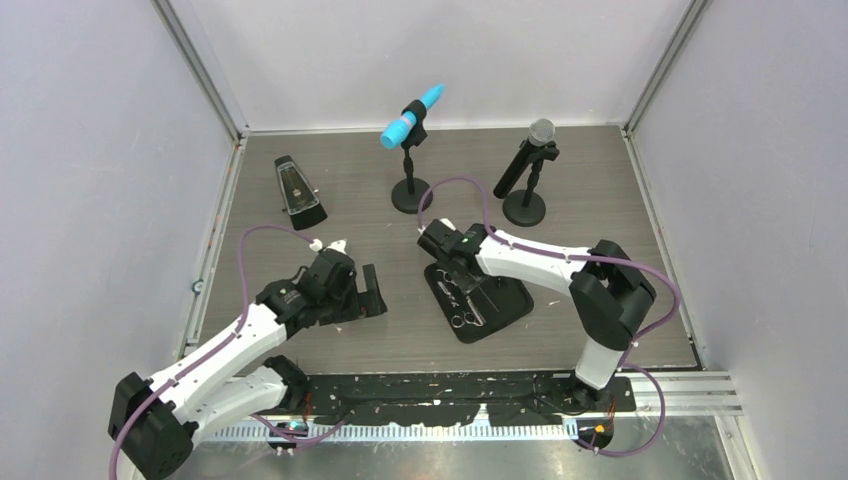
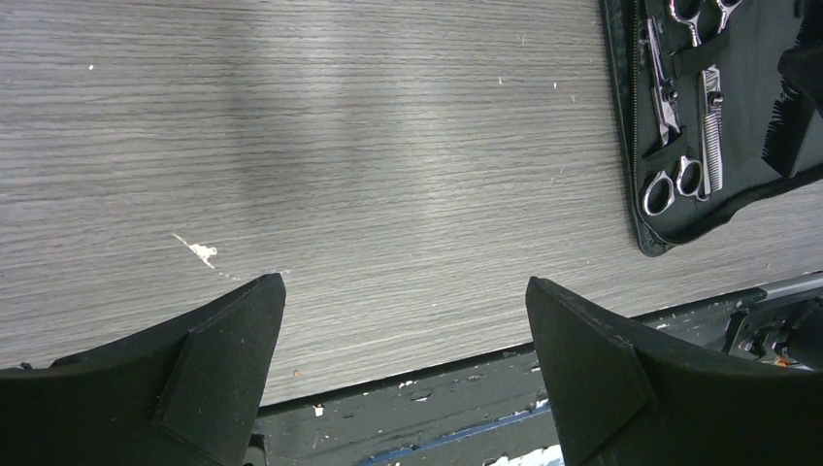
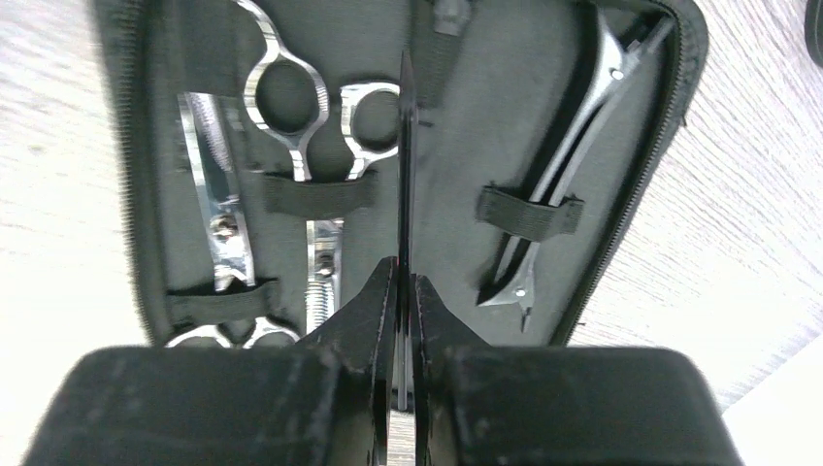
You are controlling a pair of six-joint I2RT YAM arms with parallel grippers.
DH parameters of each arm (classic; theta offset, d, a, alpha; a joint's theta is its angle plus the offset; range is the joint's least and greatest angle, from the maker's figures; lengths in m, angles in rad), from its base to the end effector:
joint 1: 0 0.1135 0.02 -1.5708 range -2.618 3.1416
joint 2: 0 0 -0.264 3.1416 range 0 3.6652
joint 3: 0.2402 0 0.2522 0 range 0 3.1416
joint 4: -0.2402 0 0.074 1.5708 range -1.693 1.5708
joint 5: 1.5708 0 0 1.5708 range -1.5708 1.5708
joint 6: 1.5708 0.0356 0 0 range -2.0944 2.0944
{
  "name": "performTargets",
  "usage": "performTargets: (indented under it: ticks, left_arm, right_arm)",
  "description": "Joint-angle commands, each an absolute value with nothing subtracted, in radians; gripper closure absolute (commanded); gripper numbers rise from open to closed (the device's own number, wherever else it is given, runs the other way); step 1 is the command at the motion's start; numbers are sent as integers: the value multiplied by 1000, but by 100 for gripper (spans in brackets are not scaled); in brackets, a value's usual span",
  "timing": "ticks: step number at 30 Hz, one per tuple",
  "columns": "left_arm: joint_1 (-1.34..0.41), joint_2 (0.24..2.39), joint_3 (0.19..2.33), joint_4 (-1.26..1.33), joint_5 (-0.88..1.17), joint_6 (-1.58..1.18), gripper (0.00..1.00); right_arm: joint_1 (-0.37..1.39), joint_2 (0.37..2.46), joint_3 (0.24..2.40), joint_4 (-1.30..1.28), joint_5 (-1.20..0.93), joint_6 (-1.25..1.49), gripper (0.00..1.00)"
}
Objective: Sort the hair-cutting tools
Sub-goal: Place the comb in the hairdressing tool bag, then close the hairdressing tool bag at the center of the board.
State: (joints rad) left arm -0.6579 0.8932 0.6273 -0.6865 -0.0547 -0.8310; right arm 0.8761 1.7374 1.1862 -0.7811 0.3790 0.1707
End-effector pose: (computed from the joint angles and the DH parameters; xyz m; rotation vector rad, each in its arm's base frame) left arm 0.1358 -0.1025 0.2234 -0.2478 2.5925 -0.5113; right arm 0.2208 0.2445 0.1926 -0.8853 2.5871 -0.2904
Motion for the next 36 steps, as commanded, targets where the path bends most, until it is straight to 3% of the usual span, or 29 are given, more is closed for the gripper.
performTargets:
  ticks: [1,11,20,29,36]
  left_arm:
    - [-652,908,635,-651,-34,-838,0]
    - [-652,905,611,-629,-6,-859,0]
    - [-652,952,624,-596,48,-874,0]
    - [-651,1136,722,-494,145,-901,7]
    - [-660,1341,778,-333,291,-964,21]
  right_arm:
    - [929,1762,1276,-826,383,188,88]
    - [955,1859,1357,-922,373,265,78]
    - [953,1743,1345,-912,278,261,52]
    - [639,1470,1149,-746,127,201,35]
    - [412,1438,991,-584,-106,213,27]
